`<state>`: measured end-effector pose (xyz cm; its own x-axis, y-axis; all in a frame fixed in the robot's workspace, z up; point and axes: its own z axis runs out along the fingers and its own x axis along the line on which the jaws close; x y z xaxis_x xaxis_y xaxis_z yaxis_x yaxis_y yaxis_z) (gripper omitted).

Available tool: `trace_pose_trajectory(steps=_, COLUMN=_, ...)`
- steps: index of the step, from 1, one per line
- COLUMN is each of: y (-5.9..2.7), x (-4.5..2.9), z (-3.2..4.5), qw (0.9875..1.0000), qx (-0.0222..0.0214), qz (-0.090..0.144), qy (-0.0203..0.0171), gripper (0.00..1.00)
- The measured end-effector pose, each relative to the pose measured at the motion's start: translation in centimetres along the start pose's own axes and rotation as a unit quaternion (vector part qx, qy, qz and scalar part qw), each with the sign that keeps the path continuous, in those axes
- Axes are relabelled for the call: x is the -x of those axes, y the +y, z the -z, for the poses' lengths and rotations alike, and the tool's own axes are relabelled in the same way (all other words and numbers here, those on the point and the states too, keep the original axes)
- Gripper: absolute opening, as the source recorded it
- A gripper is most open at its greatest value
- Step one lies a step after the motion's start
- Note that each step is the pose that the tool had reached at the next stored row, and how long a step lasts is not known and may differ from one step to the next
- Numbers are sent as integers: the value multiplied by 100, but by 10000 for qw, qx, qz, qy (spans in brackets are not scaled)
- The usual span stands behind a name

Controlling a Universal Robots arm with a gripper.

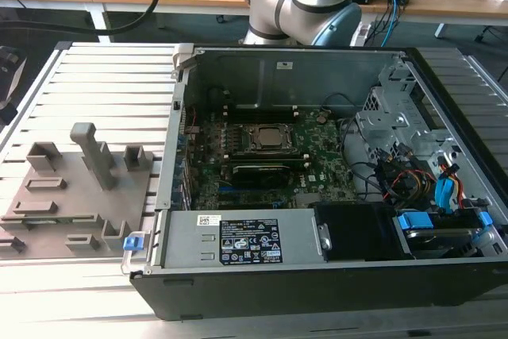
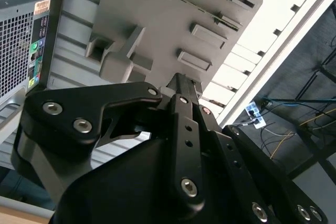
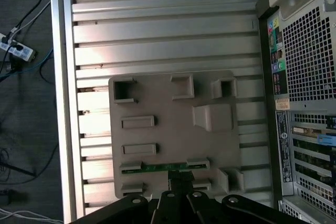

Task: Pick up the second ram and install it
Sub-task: 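Reach for the second ram, then pick up the second ram and move it above second insertion slot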

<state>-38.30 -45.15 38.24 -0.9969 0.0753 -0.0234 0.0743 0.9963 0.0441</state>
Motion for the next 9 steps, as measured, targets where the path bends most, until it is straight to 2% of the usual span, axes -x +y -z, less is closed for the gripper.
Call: trace_pose_trajectory(steps=9, y=-2, x=0, z=0, qw=10000, qx=0, qz=17, qy=0, gripper=11)
